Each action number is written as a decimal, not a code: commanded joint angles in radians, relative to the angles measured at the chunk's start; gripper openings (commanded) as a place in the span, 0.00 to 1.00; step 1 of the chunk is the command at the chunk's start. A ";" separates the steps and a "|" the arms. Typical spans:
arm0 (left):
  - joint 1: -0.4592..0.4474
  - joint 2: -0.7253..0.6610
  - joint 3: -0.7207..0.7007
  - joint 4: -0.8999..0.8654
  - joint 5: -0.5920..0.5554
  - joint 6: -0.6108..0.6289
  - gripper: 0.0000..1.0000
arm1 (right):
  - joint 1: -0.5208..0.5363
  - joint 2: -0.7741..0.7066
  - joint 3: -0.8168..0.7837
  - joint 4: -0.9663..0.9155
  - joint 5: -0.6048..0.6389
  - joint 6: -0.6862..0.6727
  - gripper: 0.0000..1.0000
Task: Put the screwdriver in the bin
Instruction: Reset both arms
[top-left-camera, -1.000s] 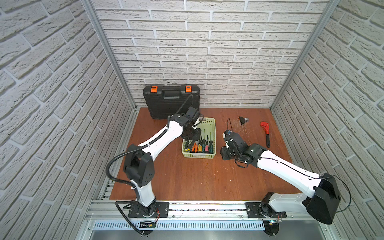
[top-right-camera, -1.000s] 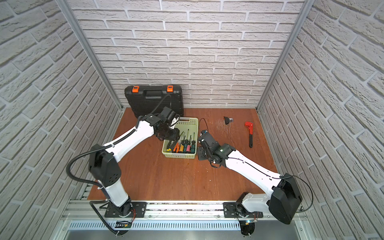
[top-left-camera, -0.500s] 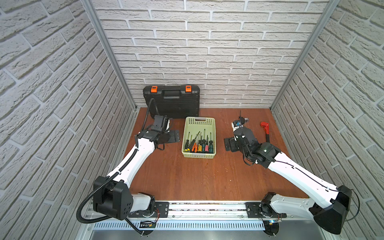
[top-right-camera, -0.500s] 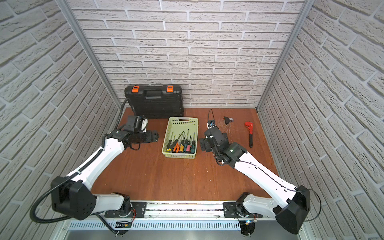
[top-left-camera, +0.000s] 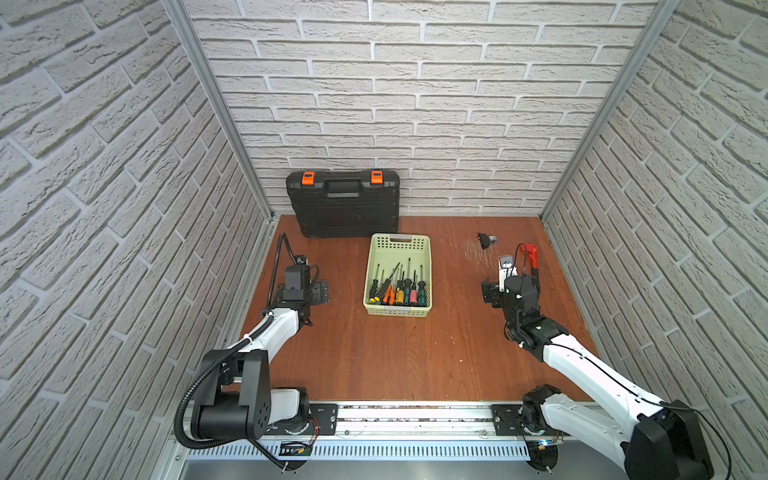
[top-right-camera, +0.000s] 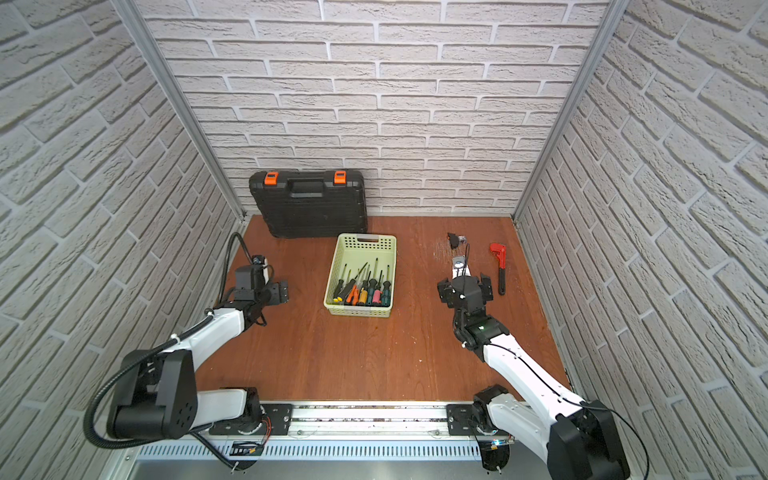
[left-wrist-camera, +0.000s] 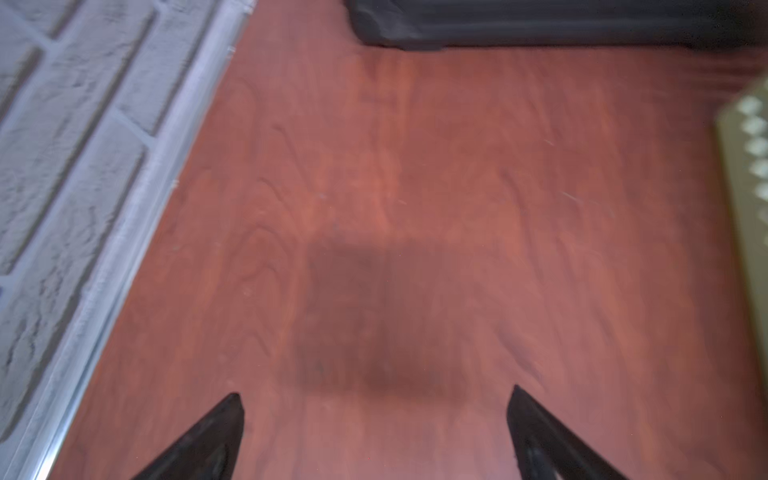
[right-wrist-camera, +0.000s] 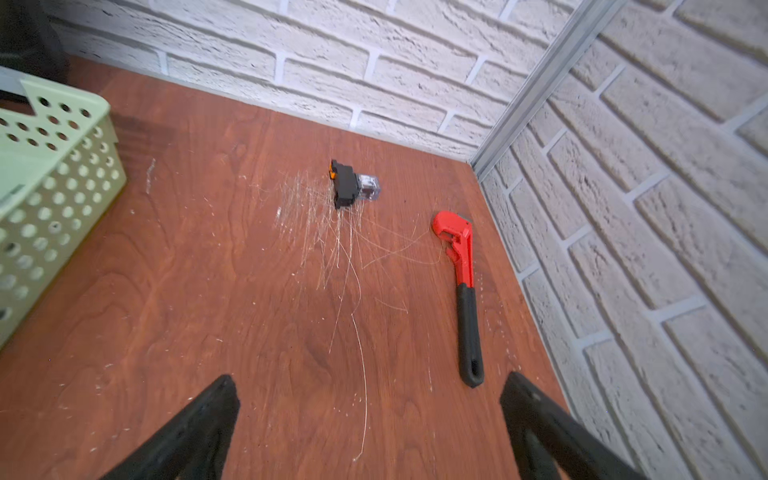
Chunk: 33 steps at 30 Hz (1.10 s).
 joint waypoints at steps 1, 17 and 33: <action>0.042 0.043 -0.062 0.294 0.042 0.039 0.98 | -0.054 0.058 -0.070 0.284 -0.098 0.016 0.99; 0.063 0.258 -0.183 0.816 0.092 0.078 0.98 | -0.179 0.462 -0.216 0.905 -0.372 0.042 0.99; 0.063 0.256 -0.182 0.809 0.092 0.078 0.98 | -0.190 0.437 -0.143 0.727 -0.378 0.053 0.99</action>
